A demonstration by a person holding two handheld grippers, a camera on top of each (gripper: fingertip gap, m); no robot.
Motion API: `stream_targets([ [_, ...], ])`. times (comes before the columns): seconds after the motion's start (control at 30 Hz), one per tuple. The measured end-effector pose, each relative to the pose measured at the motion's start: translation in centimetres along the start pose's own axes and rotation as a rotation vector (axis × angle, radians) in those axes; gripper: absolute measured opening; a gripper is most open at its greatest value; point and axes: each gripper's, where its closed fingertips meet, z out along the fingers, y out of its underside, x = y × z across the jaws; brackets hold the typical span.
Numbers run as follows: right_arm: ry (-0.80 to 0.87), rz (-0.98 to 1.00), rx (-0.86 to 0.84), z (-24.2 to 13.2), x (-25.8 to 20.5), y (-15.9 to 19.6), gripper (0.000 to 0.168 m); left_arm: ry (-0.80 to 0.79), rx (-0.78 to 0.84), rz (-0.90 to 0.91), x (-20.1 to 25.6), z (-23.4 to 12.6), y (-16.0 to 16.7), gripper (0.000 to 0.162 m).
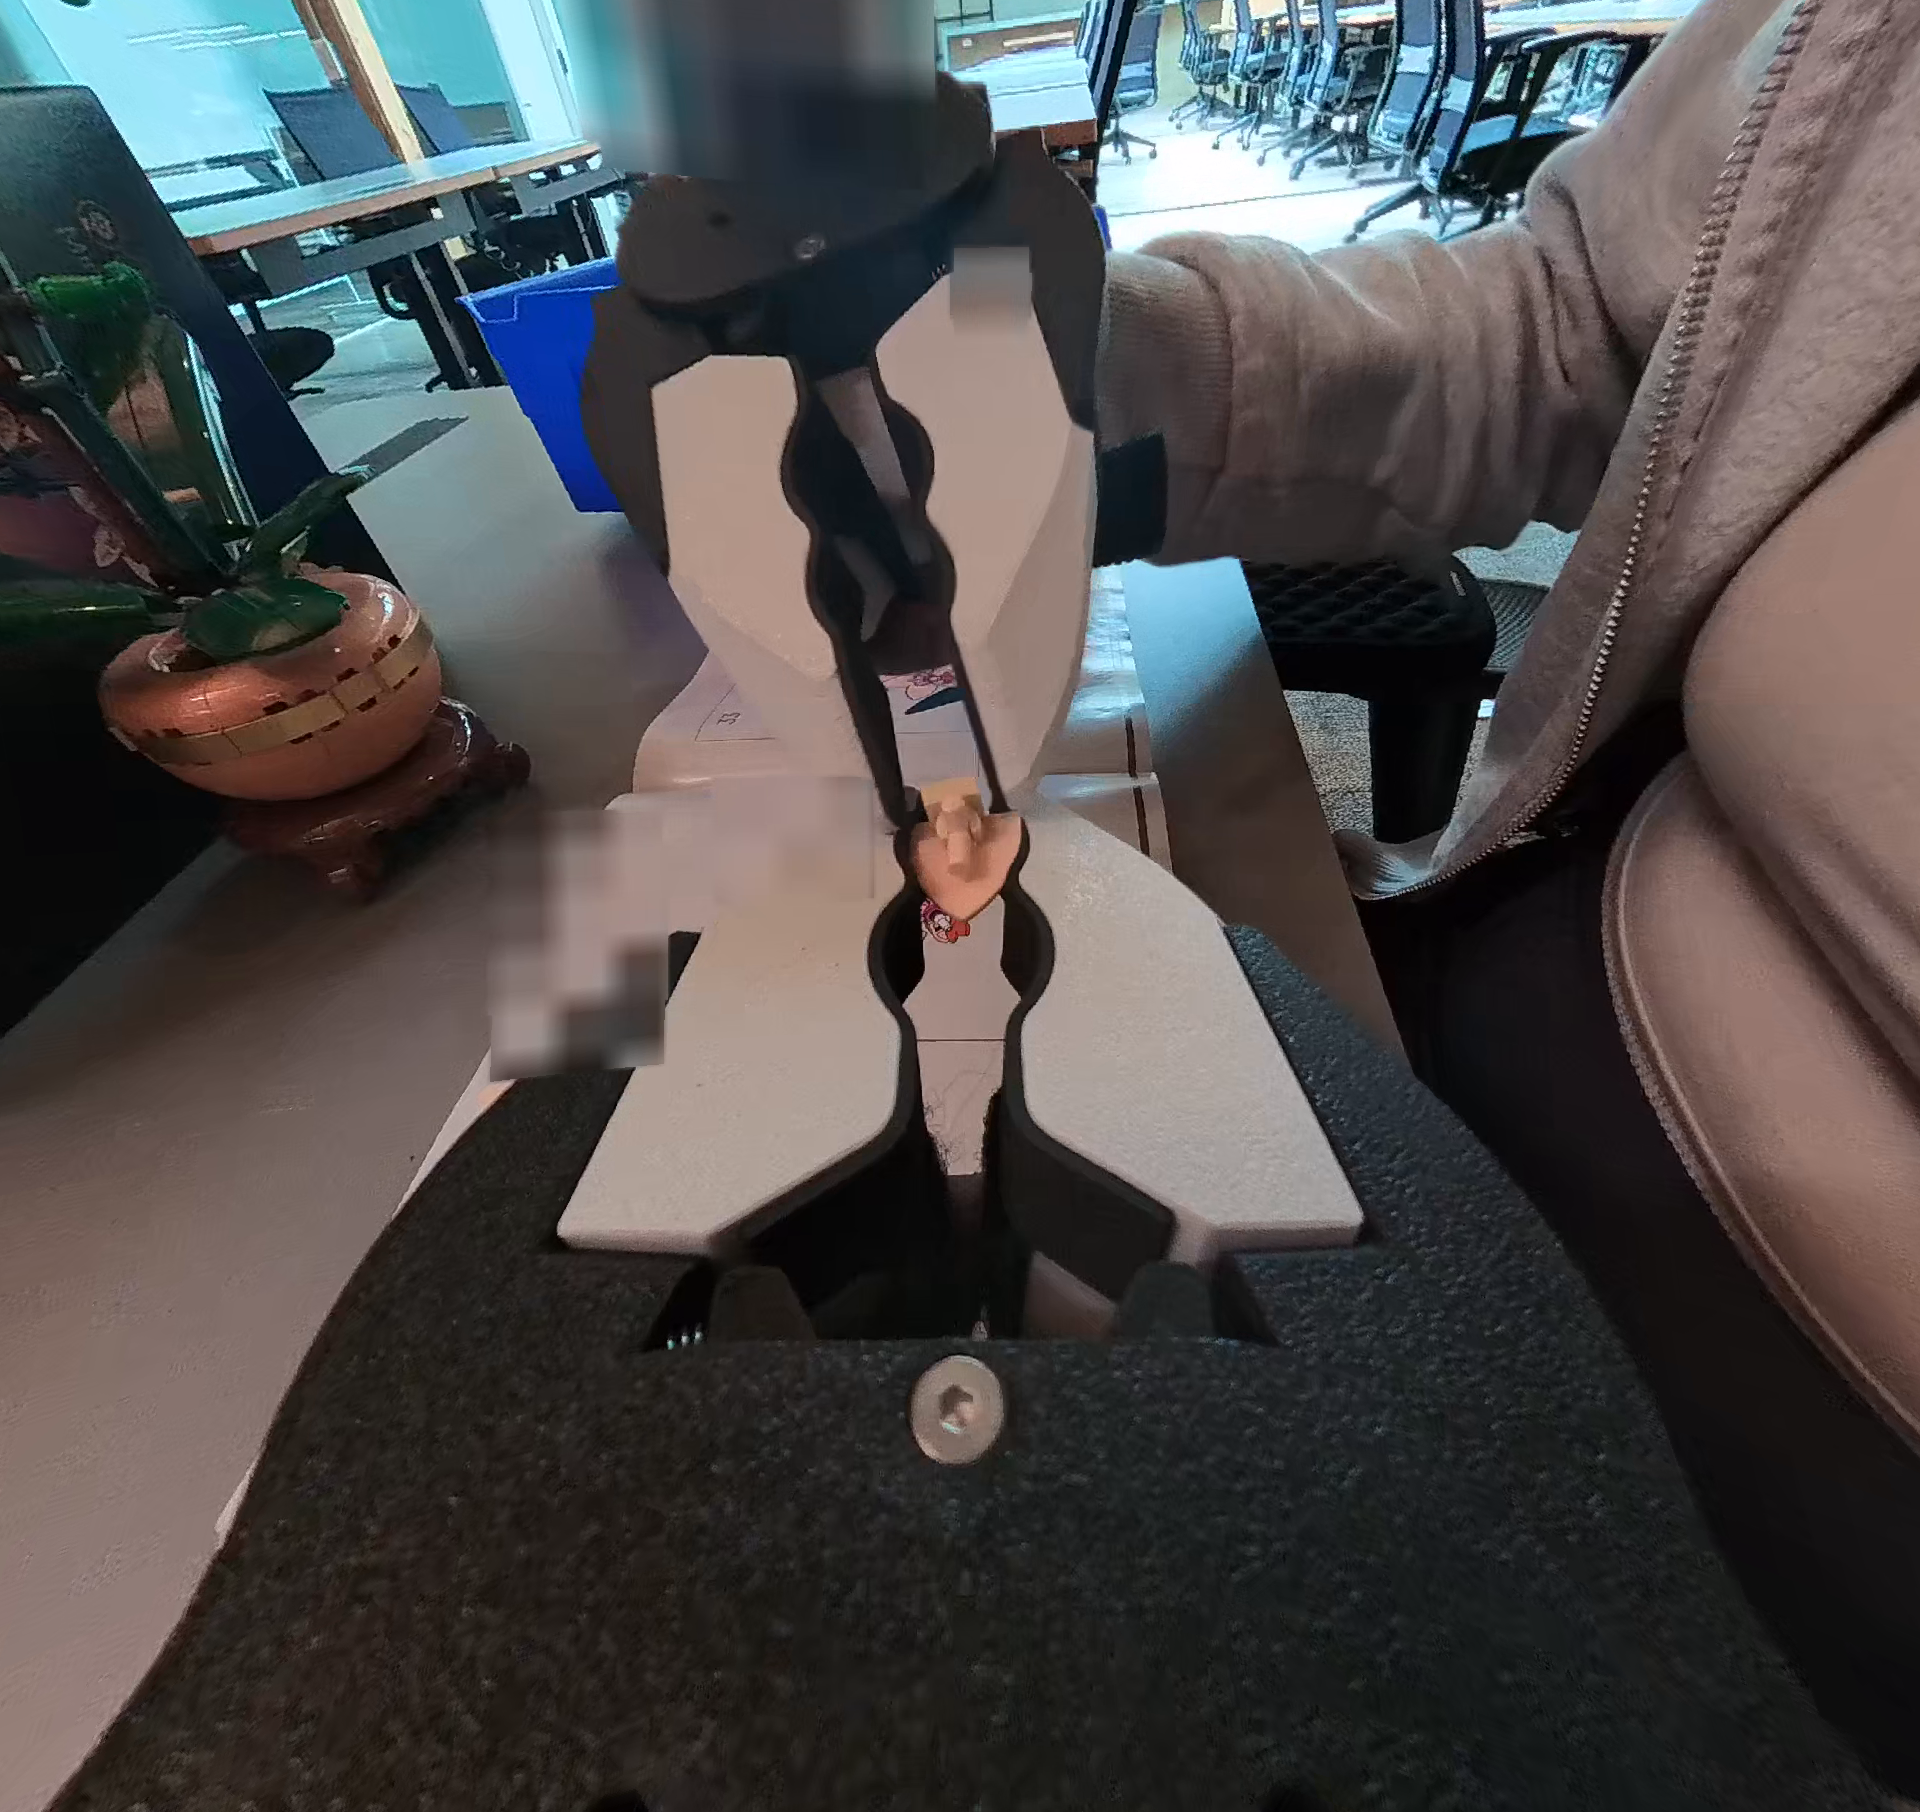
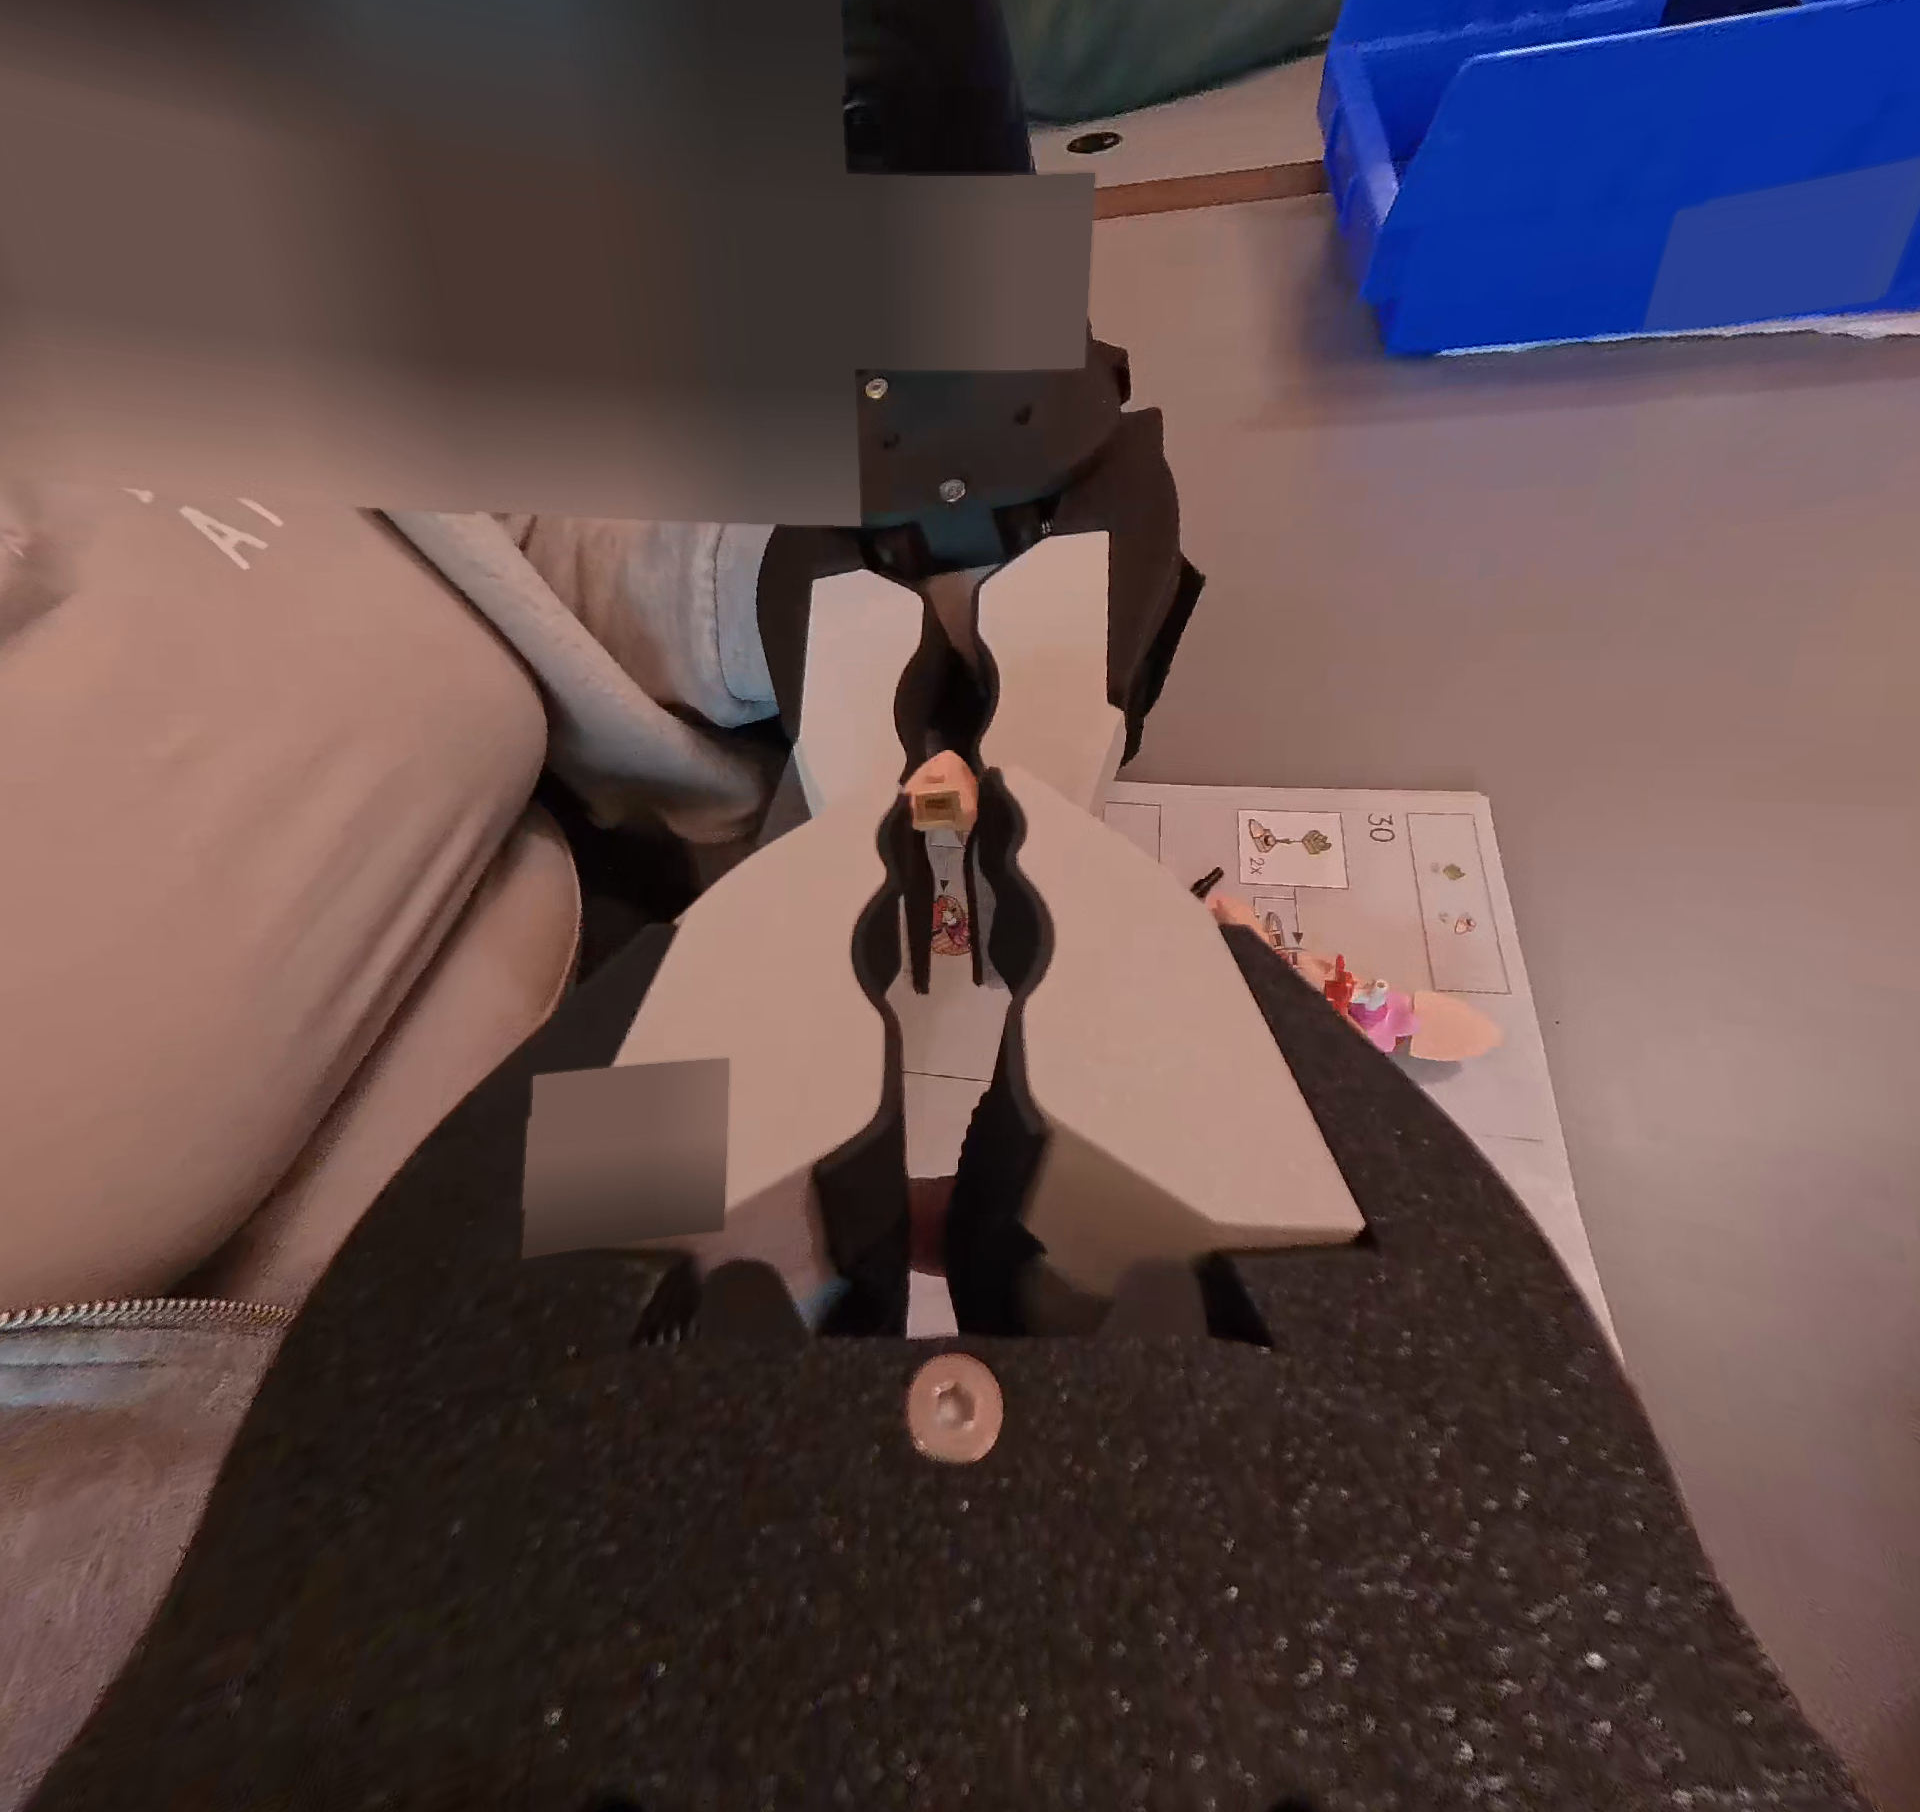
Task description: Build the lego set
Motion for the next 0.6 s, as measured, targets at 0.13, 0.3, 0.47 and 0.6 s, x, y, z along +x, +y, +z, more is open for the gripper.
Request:
stream_targets([
  [0.13, 0.002, 0.004, 0.026, 0.1, -0.1, -0.1, 0.007, -0.006, 0.008, -0.009, -0.1, -0.1, -0.1, 0.01],
  [0.3, 0.04, 0.056, 0.228, 0.2, 0.1, -0.9, 0.007, -0.005, 0.054, -0.046, -0.4, -0.4, -0.6, 0.01],
  [0.47, 0.047, 0.153, 0.457, 0.3, 0.6, -1.8, 0.006, 0.01, 0.118, -0.12, -0.6, -0.9, -1.4, 0.009],
  [0.6, 0.073, 0.15, 0.487, 0.3, 0.8, -2.0, 0.006, 0.006, 0.133, -0.149, -0.7, -1.0, -1.5, 0.009],
])
